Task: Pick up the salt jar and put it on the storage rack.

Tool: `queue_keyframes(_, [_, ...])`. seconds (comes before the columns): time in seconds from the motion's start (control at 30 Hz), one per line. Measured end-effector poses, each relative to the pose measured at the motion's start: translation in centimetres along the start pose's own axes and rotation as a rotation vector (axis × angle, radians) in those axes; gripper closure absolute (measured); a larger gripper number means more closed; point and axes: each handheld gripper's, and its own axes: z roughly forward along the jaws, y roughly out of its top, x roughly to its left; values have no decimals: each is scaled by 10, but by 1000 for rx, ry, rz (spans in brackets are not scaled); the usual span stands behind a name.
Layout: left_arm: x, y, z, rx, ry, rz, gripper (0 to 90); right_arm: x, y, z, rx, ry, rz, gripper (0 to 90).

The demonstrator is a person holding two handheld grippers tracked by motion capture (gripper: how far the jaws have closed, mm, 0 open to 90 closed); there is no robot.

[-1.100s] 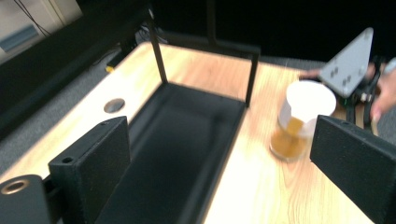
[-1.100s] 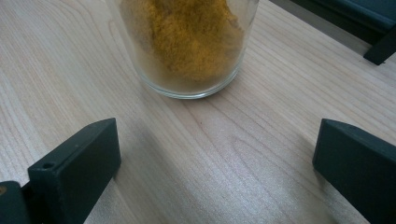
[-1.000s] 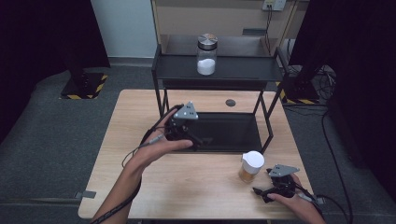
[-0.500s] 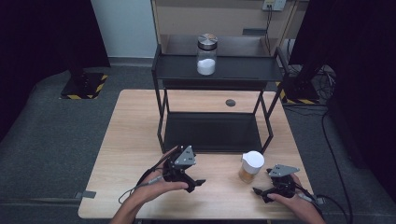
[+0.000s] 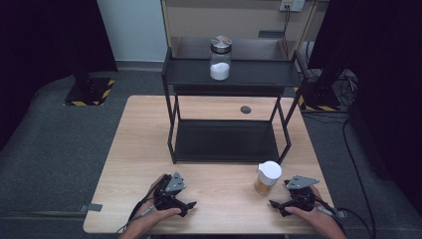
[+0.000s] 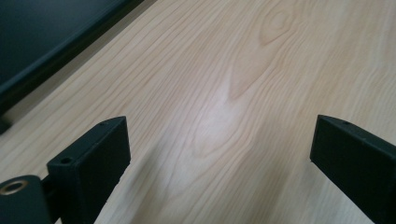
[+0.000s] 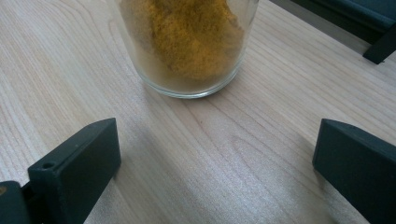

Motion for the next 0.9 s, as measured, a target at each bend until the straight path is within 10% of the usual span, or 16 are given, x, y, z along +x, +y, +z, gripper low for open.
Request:
queue_keyframes(0.3, [3, -18, -5, 11, 123, -78, 30, 1, 0, 0, 0, -2, 2, 18])
queue_keyframes(0.9, [5, -15, -4, 26, 140, -133, 0, 1, 0, 0, 0, -3, 3, 18])
